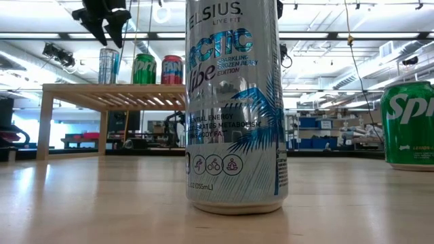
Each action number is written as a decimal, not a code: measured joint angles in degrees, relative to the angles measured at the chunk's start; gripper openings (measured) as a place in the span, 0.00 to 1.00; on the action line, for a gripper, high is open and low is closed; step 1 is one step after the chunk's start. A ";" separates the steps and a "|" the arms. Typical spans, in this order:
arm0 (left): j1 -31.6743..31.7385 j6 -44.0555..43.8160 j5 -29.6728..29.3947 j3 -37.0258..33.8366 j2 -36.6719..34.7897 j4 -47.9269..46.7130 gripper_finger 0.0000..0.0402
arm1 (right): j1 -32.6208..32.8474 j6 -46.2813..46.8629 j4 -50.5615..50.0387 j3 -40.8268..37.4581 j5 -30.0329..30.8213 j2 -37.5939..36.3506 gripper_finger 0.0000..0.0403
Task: Place canned beverage on shelf
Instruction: Put the top blue soda can on the shelf
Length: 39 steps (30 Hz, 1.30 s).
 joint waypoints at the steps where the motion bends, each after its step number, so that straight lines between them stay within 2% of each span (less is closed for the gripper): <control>1: 0.44 -0.46 0.04 0.00 0.30 -0.15 0.79 | 0.00 0.00 0.00 0.00 0.02 0.00 0.79; 12: 4.36 -2.41 4.60 -0.02 1.64 -1.25 0.79 | 0.02 0.00 0.32 0.00 -0.02 0.01 0.79; 29: 4.49 -3.04 5.26 -0.01 7.11 -4.30 0.79 | 0.07 0.00 0.70 0.02 -0.07 0.00 0.79; 39: 4.51 -0.87 5.31 -0.02 7.16 -6.02 0.79 | 0.07 0.00 0.68 0.02 -0.07 0.02 0.79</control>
